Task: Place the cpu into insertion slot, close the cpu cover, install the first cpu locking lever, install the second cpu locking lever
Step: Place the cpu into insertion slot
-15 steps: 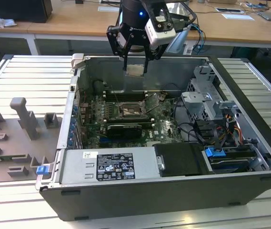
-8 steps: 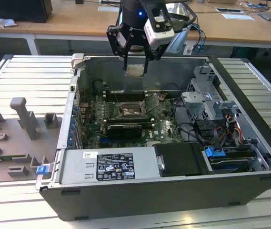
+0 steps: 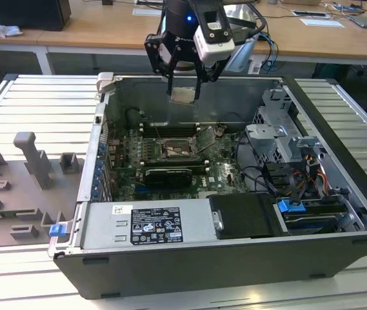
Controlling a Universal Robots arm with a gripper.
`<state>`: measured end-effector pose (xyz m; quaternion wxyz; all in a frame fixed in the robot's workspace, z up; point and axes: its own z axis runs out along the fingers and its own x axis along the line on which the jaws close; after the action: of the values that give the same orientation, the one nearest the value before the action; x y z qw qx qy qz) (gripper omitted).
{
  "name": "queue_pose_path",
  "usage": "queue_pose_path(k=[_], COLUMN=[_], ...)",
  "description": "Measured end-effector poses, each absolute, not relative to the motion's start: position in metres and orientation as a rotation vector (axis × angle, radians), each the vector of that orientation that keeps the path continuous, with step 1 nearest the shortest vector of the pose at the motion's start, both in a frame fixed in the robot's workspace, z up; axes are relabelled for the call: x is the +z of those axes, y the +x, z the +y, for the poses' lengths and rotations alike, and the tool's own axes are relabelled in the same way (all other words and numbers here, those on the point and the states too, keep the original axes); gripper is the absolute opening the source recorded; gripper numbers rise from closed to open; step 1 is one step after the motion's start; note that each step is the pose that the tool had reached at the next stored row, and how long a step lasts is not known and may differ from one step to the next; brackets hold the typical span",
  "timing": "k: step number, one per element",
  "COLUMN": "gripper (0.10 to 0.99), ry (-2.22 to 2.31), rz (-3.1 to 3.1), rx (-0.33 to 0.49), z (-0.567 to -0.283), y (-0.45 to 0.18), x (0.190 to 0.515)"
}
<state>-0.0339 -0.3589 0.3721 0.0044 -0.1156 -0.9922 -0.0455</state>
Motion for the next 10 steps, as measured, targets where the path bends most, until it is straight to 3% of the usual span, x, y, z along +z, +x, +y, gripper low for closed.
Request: queue_pose_path(k=[10], gripper=[0.533], ry=[-0.437], rz=[-3.101], rx=[-0.143], z=[-0.3589], y=[-0.034], x=[0.3721])
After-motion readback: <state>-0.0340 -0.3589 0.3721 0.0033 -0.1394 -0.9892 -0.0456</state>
